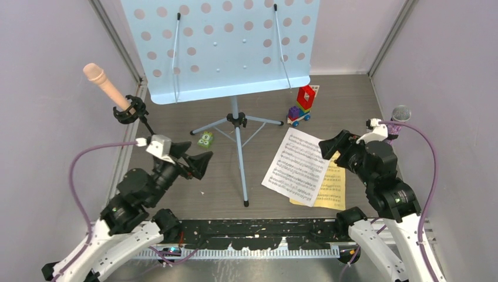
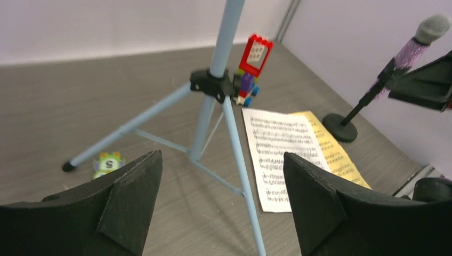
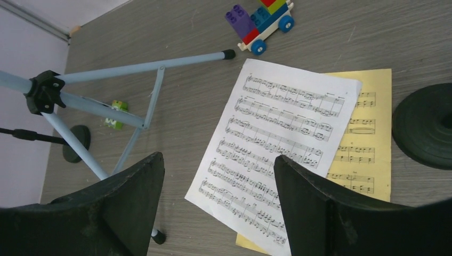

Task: Pack up the instrument practice props

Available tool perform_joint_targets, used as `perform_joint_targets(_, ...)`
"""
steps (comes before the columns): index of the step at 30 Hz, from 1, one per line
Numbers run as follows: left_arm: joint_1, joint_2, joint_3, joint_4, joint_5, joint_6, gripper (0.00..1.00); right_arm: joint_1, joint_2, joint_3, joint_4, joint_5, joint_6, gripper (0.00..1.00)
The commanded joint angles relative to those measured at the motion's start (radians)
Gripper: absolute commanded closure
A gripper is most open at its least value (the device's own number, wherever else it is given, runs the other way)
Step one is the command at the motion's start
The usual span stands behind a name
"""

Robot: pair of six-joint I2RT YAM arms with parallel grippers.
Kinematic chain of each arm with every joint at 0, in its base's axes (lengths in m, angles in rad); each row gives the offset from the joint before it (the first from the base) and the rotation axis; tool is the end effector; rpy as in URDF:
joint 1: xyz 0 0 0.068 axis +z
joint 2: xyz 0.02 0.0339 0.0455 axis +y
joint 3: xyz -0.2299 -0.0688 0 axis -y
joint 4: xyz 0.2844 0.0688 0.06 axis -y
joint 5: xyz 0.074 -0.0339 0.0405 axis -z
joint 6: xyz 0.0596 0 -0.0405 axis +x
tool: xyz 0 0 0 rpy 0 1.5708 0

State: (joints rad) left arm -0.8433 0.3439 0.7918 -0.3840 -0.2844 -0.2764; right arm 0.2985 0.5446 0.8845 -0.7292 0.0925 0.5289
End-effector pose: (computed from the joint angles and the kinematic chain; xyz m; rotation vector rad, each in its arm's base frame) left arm 0.1221 -0.1120 0.3766 0.2038 1.5348 -0.6808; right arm 0.1879 0.0520 0.3334 0.2894 1.9647 0.4510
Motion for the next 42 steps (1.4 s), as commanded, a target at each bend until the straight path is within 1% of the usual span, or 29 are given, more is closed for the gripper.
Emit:
perform_joint_targets(1,-0.002,0.02,-0.155,0.362,0.037,-0.063,0.14,-0.004,-0.026,-0.027,0.066,-0.061,0.042,0.2)
perform_joint_targets(4,-0.002,0.063,-0.261,0.593,0.042,-0.01,0.12,-0.004,-0.044,-0.055,0.071,-0.079,0.073,0.2)
perform_joint_targets(6,-0.001,0.105,-0.313,0.741,0.048,0.043,0.09,-0.004,-0.053,-0.07,0.069,-0.117,0.087,0.2)
perform_joint_targets(8,-0.001,0.164,-0.331,0.836,0.047,0.087,0.06,-0.004,-0.063,-0.081,0.061,-0.124,0.092,0.2)
perform_joint_targets(13,0.0,0.352,-0.273,0.91,0.082,0.201,0.04,-0.004,-0.078,-0.092,0.042,-0.127,0.099,0.2)
perform_joint_targets(16,0.014,0.422,-0.234,0.936,0.077,0.262,0.03,-0.004,-0.083,-0.102,0.039,-0.14,0.123,0.2)
perform_joint_targets(18,0.048,0.458,-0.213,0.95,0.096,0.272,0.03,-0.004,-0.083,-0.113,0.045,-0.157,0.144,0.2)
perform_joint_targets(21,0.133,0.504,-0.183,0.981,0.177,0.247,0.03,-0.004,-0.081,-0.132,0.06,-0.186,0.173,0.2)
perform_joint_targets(25,0.261,0.565,-0.14,1.018,0.334,0.17,0.04,-0.004,-0.076,-0.143,0.065,-0.199,0.186,0.2)
perform_joint_targets(29,0.323,0.635,-0.094,1.05,0.478,0.134,0.05,-0.004,-0.075,-0.144,0.061,-0.2,0.184,0.2)
perform_joint_targets(33,0.341,0.709,-0.052,1.062,0.609,0.13,0.09,-0.004,-0.075,-0.149,0.059,-0.201,0.184,0.2)
perform_joint_targets(36,0.343,0.752,-0.026,1.057,0.649,0.134,0.14,-0.004,-0.075,-0.157,0.061,-0.206,0.191,0.21)
perform_joint_targets(39,0.347,0.785,-0.005,1.046,0.655,0.149,0.28,-0.004,-0.072,-0.161,0.065,-0.216,0.197,0.21)
perform_joint_targets(42,0.356,0.803,0.017,1.027,0.671,0.156,0.41,-0.004,-0.069,-0.164,0.064,-0.226,0.201,0.23)
